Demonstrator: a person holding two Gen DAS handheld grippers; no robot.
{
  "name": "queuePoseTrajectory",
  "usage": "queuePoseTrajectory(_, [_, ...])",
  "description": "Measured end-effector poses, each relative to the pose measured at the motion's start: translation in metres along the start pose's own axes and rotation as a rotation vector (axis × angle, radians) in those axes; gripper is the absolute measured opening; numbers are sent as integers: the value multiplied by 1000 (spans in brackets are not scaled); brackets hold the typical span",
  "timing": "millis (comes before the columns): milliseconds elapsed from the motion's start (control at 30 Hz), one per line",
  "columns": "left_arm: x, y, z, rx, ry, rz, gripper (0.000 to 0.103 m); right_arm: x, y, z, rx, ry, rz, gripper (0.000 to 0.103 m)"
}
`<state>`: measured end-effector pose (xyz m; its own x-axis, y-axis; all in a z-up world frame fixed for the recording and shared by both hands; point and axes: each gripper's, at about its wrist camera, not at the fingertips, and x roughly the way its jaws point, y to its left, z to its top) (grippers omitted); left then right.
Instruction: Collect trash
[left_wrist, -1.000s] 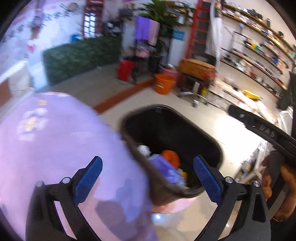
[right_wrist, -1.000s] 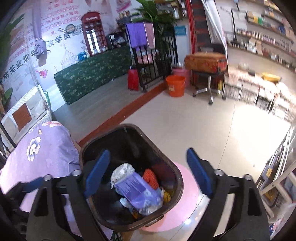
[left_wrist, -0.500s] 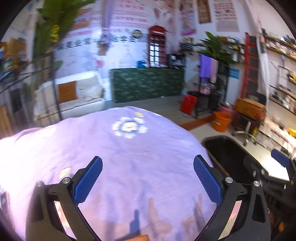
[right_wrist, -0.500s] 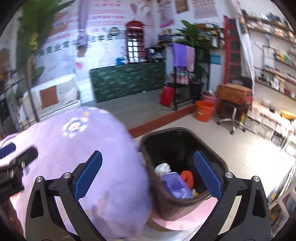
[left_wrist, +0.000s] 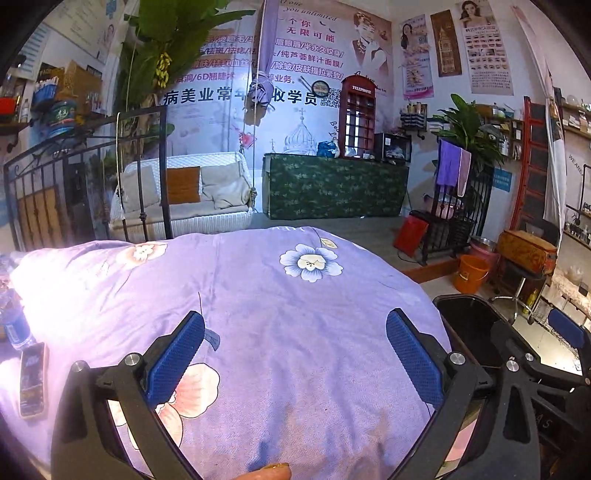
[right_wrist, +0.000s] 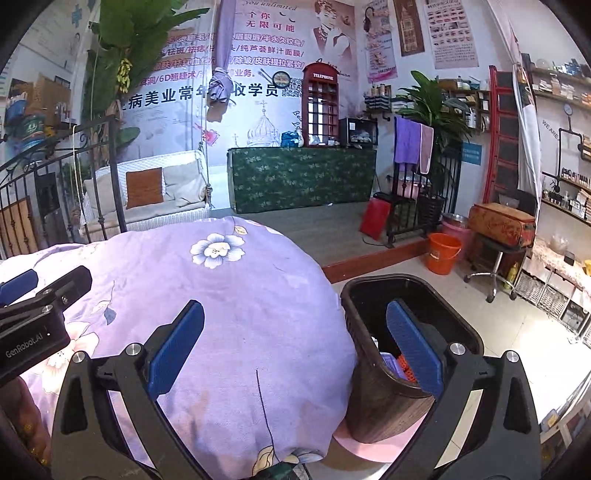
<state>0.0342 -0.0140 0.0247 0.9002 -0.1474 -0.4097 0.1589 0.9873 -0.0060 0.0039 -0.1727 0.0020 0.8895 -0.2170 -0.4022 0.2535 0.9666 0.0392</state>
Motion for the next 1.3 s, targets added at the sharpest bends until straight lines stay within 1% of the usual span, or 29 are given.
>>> queuePoseTrajectory(233, [-4,3,-3,-2,-2,-6,97,-3,-1,-1,10,-1,-16,97])
queuePoseTrajectory(1300, [-8,9,-8,-30,13,-6,97,0,0,-2,19,17,-24,97])
